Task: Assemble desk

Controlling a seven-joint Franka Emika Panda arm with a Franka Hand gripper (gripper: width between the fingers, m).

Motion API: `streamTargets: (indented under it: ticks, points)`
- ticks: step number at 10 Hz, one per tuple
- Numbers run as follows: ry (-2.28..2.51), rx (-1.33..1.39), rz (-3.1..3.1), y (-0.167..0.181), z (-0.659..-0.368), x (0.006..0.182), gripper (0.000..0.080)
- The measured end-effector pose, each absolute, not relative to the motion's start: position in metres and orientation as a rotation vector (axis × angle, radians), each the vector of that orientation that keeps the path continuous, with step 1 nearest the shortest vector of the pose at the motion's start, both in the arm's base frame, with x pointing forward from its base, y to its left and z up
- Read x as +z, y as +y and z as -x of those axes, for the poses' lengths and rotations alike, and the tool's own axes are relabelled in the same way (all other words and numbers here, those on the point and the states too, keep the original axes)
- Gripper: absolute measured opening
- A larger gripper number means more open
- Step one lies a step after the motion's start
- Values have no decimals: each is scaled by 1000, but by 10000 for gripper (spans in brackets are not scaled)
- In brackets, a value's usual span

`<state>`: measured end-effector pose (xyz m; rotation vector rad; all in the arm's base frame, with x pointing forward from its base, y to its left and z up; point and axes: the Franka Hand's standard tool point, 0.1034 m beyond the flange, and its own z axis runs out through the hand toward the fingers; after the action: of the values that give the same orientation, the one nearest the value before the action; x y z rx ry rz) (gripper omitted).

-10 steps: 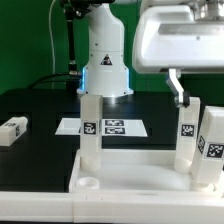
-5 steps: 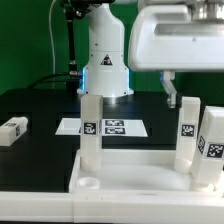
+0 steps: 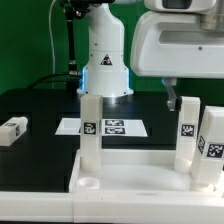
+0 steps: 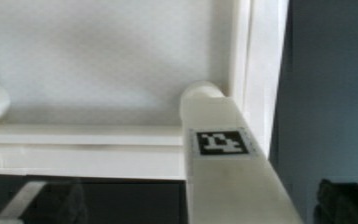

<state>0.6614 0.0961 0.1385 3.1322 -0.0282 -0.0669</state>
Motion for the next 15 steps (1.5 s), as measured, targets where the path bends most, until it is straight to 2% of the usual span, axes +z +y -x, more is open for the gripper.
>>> streamTargets:
  ticks: [6, 8, 13, 15]
  points:
    - [-11, -63, -3135, 105, -663, 132, 637]
    - [-1, -49, -3135, 103, -665, 132, 285]
    - [-44, -44, -3135, 102, -666, 132, 288]
    - [-274, -37, -3127, 102, -666, 132, 288]
